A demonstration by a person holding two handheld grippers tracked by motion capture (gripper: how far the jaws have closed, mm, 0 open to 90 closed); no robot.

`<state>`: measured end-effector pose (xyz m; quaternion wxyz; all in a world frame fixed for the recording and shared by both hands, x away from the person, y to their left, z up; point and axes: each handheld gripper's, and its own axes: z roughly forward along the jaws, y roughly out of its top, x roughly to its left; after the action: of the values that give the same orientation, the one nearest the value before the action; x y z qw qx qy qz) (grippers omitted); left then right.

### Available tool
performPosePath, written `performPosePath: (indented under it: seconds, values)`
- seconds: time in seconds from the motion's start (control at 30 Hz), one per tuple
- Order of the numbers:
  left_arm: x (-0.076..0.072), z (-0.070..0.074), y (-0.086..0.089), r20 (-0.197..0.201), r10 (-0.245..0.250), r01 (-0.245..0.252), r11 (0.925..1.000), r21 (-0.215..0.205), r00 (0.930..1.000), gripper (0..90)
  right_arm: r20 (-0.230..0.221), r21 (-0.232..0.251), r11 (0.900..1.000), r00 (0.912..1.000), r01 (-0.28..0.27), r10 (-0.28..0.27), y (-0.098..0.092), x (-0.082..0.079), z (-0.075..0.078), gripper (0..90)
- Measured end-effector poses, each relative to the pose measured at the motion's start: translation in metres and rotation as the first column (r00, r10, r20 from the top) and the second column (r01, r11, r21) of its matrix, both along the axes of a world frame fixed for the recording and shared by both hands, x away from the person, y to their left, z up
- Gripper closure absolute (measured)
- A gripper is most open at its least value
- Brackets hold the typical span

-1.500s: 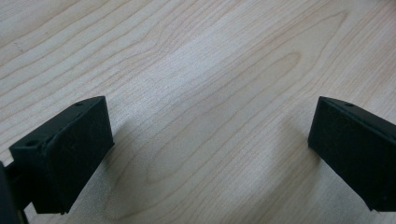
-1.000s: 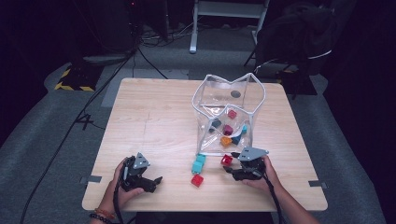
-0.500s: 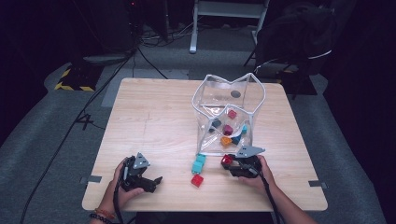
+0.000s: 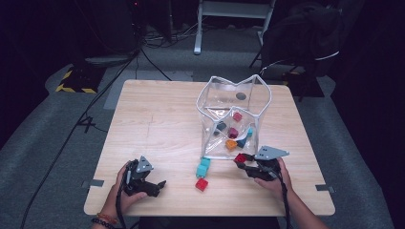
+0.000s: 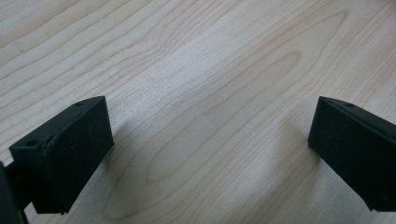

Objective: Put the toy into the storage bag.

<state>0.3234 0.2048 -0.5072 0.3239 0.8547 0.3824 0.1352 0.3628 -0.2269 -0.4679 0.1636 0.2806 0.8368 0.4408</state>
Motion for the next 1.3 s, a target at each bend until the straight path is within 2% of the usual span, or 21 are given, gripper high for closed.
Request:
performPosePath:
  seconds: [0.33,0.53,0.7,0.97,1.3]
  values:
    - [0.000,0.000,0.000,0.002,-0.001,0.001,1.0000,0.002,1.0000,0.1,0.082,0.051,0.999,0.9964,0.020,-0.024,-0.023,-0.006,0.040,59.4]
    - [0.000,0.000,0.000,0.002,-0.001,0.001,1.0000,0.002,1.0000,0.1,0.132,0.066,0.997,0.9904,0.032,-0.040,-0.034,-0.008,0.063,59.4]
    - [0.000,0.000,0.000,0.002,-0.001,0.001,1.0000,0.002,1.0000,0.1,0.170,0.081,0.996,0.9845,0.031,-0.044,-0.039,-0.009,0.089,59.4]
    - [0.000,0.000,0.000,0.002,0.000,0.000,1.0000,0.002,1.0000,0.1,0.219,0.090,0.995,0.9740,0.037,-0.057,-0.038,-0.006,0.121,59.4]
    - [0.000,0.000,0.000,0.002,-0.001,0.001,1.0000,0.002,1.0000,0.1,0.264,0.106,0.993,0.9612,0.053,-0.080,-0.031,0.005,0.145,59.4]
